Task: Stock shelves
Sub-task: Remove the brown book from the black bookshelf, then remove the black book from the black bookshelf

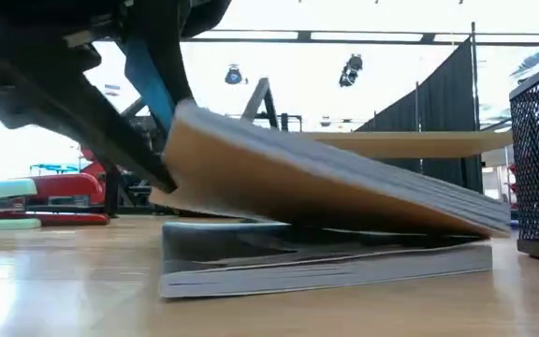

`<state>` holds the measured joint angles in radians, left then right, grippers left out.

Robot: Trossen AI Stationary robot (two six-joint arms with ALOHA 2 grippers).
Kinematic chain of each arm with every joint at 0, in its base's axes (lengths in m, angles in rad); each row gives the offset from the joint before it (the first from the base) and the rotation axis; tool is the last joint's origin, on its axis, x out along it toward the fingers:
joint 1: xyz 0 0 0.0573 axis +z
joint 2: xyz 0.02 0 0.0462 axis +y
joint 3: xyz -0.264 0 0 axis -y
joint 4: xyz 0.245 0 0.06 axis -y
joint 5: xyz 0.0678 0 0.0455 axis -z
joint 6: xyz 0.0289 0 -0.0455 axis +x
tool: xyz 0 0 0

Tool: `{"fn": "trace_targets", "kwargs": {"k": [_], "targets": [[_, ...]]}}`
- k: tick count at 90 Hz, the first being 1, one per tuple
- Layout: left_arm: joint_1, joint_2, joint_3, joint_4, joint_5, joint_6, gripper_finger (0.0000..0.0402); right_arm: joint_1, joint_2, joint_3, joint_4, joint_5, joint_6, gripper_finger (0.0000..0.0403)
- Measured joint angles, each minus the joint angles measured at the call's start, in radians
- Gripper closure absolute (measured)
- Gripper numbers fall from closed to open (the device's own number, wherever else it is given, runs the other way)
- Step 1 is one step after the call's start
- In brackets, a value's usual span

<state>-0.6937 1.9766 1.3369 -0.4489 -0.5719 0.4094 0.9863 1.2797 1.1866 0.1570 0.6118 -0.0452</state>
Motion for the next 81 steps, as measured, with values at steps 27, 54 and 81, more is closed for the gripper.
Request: {"fn": "trace_targets", "kwargs": {"k": [27, 54, 81], "targets": [[-0.034, 0.000, 0.145, -0.343, -0.101, -0.349, 0.0235, 0.007, 0.000, 0.000, -0.002, -0.002, -0.001, 0.0382], [0.013, -0.001, 0.555, -0.988, -0.294, -0.871, 0.0251, 0.000, 0.000, 0.000, -0.019, -0.002, -0.010, 0.0382], [0.338, -0.153, 0.622, -1.125, -0.298, -0.817, 0.0312, 0.001, 0.004, 0.000, -0.026, -0.002, 0.000, 0.0382]]}}
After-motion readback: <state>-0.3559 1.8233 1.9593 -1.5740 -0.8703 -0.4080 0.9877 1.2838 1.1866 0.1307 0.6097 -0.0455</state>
